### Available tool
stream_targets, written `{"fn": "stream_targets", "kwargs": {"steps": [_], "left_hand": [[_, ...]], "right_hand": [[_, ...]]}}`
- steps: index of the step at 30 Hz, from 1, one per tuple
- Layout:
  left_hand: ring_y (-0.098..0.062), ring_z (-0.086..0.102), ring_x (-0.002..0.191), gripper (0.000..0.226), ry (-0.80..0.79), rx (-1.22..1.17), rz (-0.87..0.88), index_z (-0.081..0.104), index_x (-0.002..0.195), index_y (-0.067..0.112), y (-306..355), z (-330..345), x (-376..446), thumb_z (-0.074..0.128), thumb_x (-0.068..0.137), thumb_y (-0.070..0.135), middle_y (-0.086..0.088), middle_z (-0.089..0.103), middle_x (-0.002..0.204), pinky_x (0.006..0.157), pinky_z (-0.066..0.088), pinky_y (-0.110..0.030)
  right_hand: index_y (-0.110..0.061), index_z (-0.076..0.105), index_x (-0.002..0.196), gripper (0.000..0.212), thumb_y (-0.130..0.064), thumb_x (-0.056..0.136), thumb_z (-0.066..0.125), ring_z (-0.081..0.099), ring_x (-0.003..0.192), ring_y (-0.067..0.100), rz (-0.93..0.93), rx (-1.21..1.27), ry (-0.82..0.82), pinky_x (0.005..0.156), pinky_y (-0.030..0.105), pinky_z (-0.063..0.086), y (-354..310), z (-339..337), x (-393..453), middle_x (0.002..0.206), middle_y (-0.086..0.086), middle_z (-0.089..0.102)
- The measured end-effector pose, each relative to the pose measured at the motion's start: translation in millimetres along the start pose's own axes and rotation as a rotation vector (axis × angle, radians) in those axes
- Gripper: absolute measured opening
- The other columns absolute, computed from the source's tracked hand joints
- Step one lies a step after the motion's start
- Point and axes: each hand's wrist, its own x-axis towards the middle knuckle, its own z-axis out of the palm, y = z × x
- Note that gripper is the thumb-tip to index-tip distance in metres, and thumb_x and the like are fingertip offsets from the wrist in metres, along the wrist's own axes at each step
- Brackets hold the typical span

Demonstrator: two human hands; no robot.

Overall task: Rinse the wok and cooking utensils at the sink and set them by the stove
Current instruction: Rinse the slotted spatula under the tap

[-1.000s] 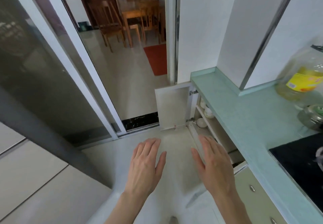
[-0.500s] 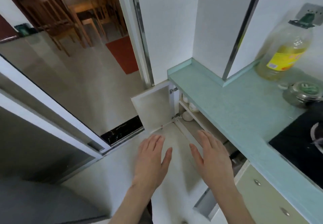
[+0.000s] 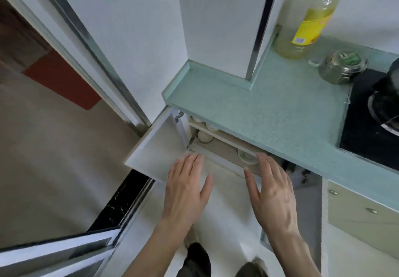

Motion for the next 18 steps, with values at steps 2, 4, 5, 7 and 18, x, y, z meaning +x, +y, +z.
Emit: {"fn": "stream_targets", "kwargs": {"steps": [2, 4, 5, 7, 18], "left_hand": [[-0.027, 0.050, 0.138, 0.049, -0.012, 0.000, 0.048, 0.056, 0.139, 0.010, -16, 18, 17, 0.046, 0.105, 0.043, -0.007, 0.059, 0.140, 0.118, 0.037, -0.045], [-0.027, 0.051, 0.136, 0.049, -0.039, -0.018, 0.067, 0.057, 0.139, 0.010, -26, 41, 30, 0.043, 0.106, 0.044, -0.006, 0.059, 0.140, 0.116, 0.038, -0.046], [-0.027, 0.052, 0.136, 0.050, -0.050, -0.026, 0.073, 0.058, 0.138, 0.010, -29, 54, 36, 0.043, 0.106, 0.045, -0.007, 0.060, 0.139, 0.115, 0.039, -0.047], [-0.026, 0.053, 0.134, 0.050, -0.077, -0.036, 0.103, 0.059, 0.137, 0.009, -33, 83, 45, 0.042, 0.106, 0.044, -0.008, 0.061, 0.138, 0.113, 0.042, -0.049], [-0.026, 0.055, 0.131, 0.042, -0.085, -0.125, 0.226, 0.060, 0.137, 0.008, -53, 254, 59, 0.050, 0.105, 0.034, -0.006, 0.063, 0.135, 0.109, 0.045, -0.047]], "right_hand": [[-0.008, 0.055, 0.143, 0.053, -0.045, 0.106, 0.044, 0.061, 0.127, 0.033, 0.060, -0.007, 0.023, 0.105, 0.049, 0.050, -1, 16, 6, 0.140, 0.010, 0.062], [-0.009, 0.055, 0.143, 0.053, -0.045, 0.107, 0.042, 0.061, 0.127, 0.031, 0.105, -0.027, 0.040, 0.105, 0.048, 0.050, 3, 32, 8, 0.140, 0.009, 0.063], [-0.009, 0.055, 0.143, 0.052, -0.044, 0.107, 0.043, 0.061, 0.127, 0.030, 0.117, -0.034, 0.045, 0.105, 0.047, 0.050, 7, 41, 8, 0.140, 0.009, 0.063], [-0.010, 0.053, 0.144, 0.048, -0.041, 0.108, 0.046, 0.060, 0.129, 0.029, 0.153, -0.035, 0.045, 0.106, 0.045, 0.049, 18, 64, 9, 0.139, 0.009, 0.063], [-0.011, 0.046, 0.149, 0.054, -0.046, 0.109, 0.043, 0.061, 0.128, 0.031, 0.374, 0.004, -0.022, 0.101, 0.049, 0.055, 121, 202, 0, 0.142, 0.011, 0.060]]}}
